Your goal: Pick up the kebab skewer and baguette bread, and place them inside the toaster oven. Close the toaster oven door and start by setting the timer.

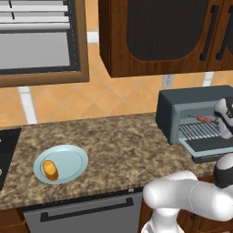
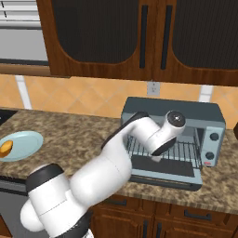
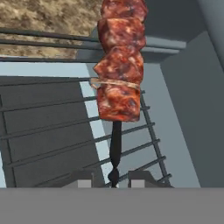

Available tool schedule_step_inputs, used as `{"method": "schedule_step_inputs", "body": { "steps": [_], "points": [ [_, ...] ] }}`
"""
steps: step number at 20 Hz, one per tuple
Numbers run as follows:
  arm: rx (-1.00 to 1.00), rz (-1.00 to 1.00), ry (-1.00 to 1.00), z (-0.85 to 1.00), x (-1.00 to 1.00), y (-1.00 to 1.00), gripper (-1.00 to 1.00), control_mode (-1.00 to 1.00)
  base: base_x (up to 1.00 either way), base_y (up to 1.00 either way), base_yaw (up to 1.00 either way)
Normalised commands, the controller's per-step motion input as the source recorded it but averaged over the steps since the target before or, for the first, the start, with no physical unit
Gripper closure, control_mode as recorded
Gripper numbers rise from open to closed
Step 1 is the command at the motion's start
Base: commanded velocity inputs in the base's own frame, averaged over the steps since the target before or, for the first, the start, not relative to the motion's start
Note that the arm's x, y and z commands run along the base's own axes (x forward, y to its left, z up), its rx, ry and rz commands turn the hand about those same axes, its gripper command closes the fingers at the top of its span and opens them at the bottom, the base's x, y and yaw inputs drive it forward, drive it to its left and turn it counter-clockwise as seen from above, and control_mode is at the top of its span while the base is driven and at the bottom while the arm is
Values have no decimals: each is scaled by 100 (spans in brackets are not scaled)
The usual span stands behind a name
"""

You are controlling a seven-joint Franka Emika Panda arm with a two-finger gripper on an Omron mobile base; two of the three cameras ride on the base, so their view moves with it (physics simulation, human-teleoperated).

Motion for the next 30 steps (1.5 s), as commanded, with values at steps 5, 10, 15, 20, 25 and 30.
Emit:
{"method": "schedule_step_inputs", "body": {
  "steps": [5, 10, 15, 20, 25, 30],
  "points": [
    [-7, 0, -4, -10, 37, -38, 100, -100, 0, 0, 0],
    [-8, 0, -7, -24, 7, -13, 100, -100, 0, 0, 0],
    [-7, 0, -5, -11, 6, -12, 100, -100, 0, 0, 0],
    [-4, 0, 0, -1, 8, -6, 100, -100, 0, 0, 0],
    [-2, 0, 0, 0, 0, -8, 100, -100, 0, 0, 0],
    [-3, 0, -1, -3, 3, -7, -100, -100, 0, 0, 0]
  ]
}}
